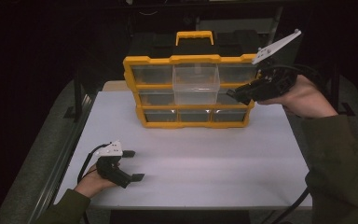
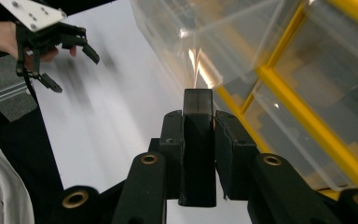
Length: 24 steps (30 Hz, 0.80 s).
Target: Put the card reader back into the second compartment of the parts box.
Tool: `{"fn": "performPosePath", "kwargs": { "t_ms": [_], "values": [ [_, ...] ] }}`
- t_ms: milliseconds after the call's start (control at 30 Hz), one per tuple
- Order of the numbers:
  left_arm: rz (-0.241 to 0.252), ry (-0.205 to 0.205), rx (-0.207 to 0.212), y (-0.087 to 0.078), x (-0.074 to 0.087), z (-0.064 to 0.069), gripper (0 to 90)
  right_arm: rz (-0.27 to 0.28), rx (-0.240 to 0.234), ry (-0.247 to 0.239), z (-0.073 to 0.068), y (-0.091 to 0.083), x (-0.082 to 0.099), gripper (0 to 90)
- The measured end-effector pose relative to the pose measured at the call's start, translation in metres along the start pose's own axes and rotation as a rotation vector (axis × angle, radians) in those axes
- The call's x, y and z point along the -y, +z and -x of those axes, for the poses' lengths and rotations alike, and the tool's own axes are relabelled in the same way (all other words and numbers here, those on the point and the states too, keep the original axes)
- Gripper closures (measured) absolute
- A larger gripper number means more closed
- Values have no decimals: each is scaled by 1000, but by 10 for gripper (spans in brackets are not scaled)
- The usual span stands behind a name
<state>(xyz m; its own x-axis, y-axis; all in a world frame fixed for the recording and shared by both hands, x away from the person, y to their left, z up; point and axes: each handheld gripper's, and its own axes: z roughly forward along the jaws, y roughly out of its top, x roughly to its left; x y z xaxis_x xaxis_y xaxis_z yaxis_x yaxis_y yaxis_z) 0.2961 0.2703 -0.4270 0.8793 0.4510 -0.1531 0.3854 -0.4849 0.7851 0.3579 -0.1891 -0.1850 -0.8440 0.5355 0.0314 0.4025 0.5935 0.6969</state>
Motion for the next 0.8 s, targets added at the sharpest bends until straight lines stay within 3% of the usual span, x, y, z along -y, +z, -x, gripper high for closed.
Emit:
{"fn": "performPosePath", "kwargs": {
  "t_ms": [433,800],
  "values": [
    [0,1,4,0,0,0,0,31,14,-38,1,-16,-45,722],
    [-2,6,6,0,0,1,0,39,-21,-64,-2,4,-77,722]
  ]
}}
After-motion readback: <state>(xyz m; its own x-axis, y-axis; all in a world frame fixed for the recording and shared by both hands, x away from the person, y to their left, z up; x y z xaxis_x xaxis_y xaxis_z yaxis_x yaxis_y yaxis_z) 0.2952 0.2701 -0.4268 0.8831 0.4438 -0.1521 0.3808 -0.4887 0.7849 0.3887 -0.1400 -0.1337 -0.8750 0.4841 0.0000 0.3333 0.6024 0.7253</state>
